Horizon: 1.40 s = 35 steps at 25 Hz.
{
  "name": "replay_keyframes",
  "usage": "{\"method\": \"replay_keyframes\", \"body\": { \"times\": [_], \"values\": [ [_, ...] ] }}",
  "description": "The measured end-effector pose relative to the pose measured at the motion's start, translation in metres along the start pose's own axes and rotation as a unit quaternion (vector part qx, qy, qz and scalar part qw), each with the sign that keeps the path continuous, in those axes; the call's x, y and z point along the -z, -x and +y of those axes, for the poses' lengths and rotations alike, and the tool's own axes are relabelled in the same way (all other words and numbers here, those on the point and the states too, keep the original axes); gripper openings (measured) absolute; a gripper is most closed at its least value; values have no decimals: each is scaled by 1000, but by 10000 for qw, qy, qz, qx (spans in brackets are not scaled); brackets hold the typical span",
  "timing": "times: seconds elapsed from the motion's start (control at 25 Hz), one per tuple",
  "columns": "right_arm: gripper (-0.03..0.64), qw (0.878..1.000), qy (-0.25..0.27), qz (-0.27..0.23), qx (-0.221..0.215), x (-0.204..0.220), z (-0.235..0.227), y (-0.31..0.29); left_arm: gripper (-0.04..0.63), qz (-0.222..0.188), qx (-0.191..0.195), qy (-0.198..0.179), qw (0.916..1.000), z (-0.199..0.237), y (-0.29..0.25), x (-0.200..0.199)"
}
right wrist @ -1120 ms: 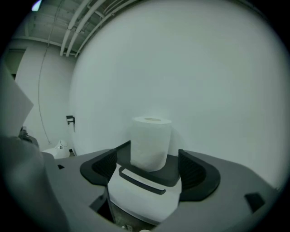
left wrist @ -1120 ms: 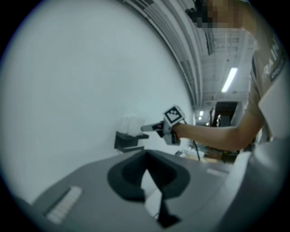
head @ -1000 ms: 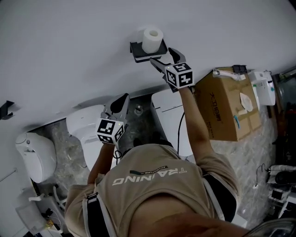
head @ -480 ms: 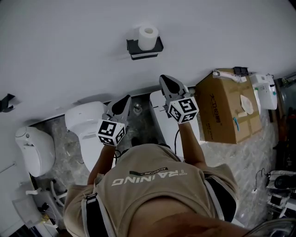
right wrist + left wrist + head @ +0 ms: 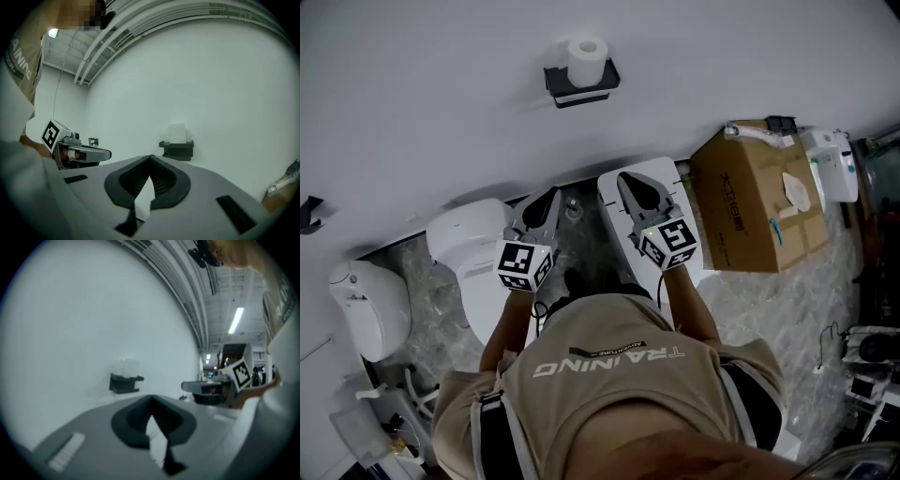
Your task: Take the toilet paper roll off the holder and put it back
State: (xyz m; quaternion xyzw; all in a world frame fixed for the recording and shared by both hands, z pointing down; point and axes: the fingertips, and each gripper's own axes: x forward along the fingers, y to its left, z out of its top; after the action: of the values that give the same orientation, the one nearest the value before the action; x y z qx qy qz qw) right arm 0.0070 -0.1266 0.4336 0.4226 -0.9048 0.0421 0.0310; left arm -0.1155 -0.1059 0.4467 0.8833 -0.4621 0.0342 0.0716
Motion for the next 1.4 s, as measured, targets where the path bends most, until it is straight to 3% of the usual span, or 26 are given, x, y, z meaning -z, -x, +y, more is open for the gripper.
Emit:
{"method": "replay_keyframes", "body": {
  "times": [0.44,0.88,1.4],
  "values": [
    [14,9979,121,-97,-633,0,17,73,5,-61,-460,-16,9989,-67,31,4],
    [14,9965,53,21,-838,18,33,146,5,227,-913,0,9956,-139,69,28],
    [13,9995,90,-222,-226,3,34,169,5,114,-574,-78,9983,-147,87,24]
  ]
}}
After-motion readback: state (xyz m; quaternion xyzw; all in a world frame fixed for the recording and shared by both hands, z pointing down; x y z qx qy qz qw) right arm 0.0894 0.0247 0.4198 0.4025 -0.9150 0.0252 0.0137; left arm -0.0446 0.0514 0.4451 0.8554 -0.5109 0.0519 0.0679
